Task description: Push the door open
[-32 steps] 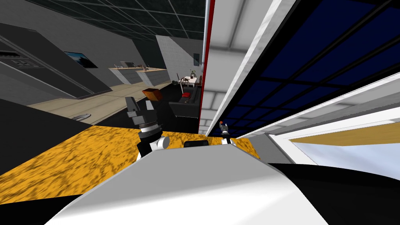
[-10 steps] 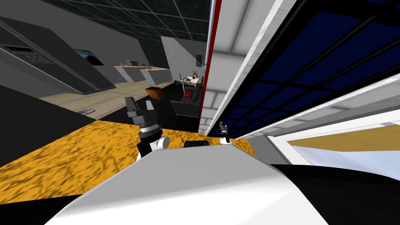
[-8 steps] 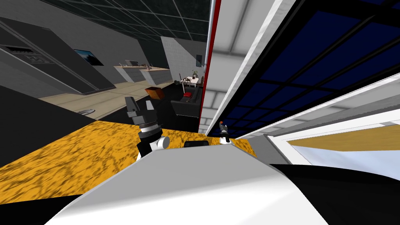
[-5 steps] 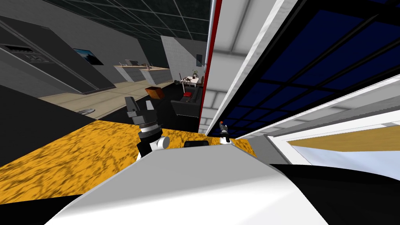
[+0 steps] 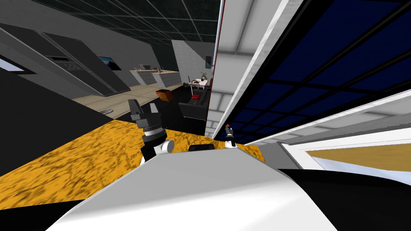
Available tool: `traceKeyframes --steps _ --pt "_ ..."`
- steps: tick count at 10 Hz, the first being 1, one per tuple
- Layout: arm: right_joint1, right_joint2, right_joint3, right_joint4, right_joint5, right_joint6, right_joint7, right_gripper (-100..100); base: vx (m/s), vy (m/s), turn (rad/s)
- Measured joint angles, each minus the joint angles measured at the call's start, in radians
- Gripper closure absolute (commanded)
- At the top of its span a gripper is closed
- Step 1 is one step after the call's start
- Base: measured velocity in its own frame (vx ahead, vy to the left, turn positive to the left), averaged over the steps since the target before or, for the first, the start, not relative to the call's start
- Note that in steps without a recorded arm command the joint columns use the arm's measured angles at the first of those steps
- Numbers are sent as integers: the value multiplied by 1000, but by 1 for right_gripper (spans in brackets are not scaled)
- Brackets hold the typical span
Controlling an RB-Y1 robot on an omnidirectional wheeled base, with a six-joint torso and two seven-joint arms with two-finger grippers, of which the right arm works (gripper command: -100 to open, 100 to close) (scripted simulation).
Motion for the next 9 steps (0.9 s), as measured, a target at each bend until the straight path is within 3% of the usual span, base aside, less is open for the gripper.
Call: traceKeyframes --steps 1,2,4,5,7,8,9 --pt "0 -10 6 16 -7 -13 -25 100 -40 -38 157" --pt "14 -6 7 -3 -17 -12 -44 100 -46 -36 166" --pt "8 -5 7 13 -34 -29 -73 100 -35 -37 148" --pt "24 -5 11 -8 -41 -27 -92 100 -36 -38 145" --pt "29 -8 14 -9 -58 -32 -129 100 -36 -37 155" --pt "22 -12 15 11 -66 -48 -146 100 -42 -40 153" --pt "36 -8 18 -2 -74 -56 -162 100 -58 -38 164"
